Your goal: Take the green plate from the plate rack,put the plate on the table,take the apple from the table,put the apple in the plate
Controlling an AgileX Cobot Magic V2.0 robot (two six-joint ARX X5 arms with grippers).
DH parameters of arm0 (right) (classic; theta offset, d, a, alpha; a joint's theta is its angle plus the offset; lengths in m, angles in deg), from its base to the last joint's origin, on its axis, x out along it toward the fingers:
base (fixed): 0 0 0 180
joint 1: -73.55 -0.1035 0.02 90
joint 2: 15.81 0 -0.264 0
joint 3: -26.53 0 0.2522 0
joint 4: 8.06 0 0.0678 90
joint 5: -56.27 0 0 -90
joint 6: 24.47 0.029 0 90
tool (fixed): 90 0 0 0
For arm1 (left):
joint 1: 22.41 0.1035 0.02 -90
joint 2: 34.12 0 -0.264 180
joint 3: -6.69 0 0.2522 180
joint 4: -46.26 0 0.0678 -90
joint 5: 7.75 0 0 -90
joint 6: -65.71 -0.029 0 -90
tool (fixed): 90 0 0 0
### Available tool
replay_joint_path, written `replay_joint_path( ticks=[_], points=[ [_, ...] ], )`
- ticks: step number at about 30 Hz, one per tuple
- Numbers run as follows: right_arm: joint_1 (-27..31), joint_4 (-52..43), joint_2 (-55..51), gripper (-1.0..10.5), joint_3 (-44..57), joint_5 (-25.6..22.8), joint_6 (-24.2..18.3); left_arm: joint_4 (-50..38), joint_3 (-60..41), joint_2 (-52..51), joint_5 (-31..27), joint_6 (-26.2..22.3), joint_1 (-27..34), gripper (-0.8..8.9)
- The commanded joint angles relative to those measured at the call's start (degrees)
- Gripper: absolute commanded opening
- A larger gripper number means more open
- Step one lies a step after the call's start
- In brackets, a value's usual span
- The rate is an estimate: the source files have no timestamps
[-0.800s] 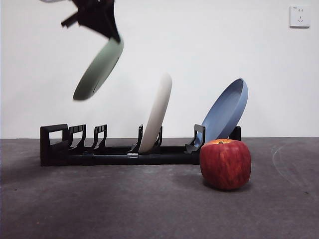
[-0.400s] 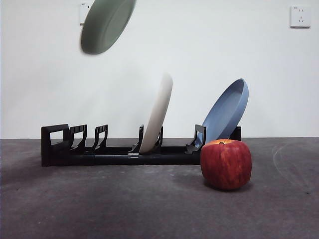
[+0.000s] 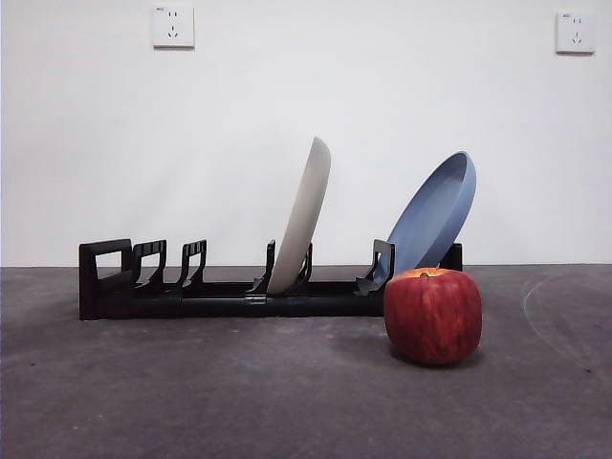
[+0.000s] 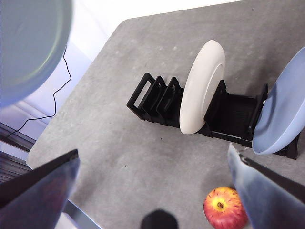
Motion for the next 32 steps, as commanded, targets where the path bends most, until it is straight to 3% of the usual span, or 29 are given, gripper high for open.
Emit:
replay_joint_path(
  ticks=[1, 5, 7, 9, 14, 17, 32],
  points=[
    [-0.11, -0.17, 0.02, 5.3, -0.28, -0.02, -0.70, 0.13, -12.98, -5.77, -6.29, 0.83, -5.64, -0.09],
    [-0.11, -0.17, 0.02, 5.3, -0.28, -0.02, -1.11, -0.98, -39.23, -16.20, -14.45, 9.81, -11.30, -0.09],
    [-0.11, -0.17, 0.00, 5.3, -0.28, -0.04, -1.09, -5.81, -52.17, -19.41, -17.18, 13.44, -12.20, -0.09],
    [-0.11, -0.15, 0.02, 5.3, -0.28, -0.02, -1.09, -16.35, -64.22, -21.00, -18.21, 14.43, -12.20, -0.09],
    [-0.11, -0.17, 0.02, 5.3, -0.28, -0.04, -1.05, -40.15, -80.13, -19.69, -17.53, 14.19, -11.02, -0.09],
    [-0.11, -0.13, 0.02, 5.3, -0.28, -0.04, -1.01, -47.36, -84.35, -16.81, -15.74, 14.21, -10.36, -0.09],
    [-0.11, 1.53, 0.02, 5.3, -0.28, -0.02, -0.85, -48.24, -84.63, -0.39, -9.38, 12.55, -5.99, -0.09]
  ],
)
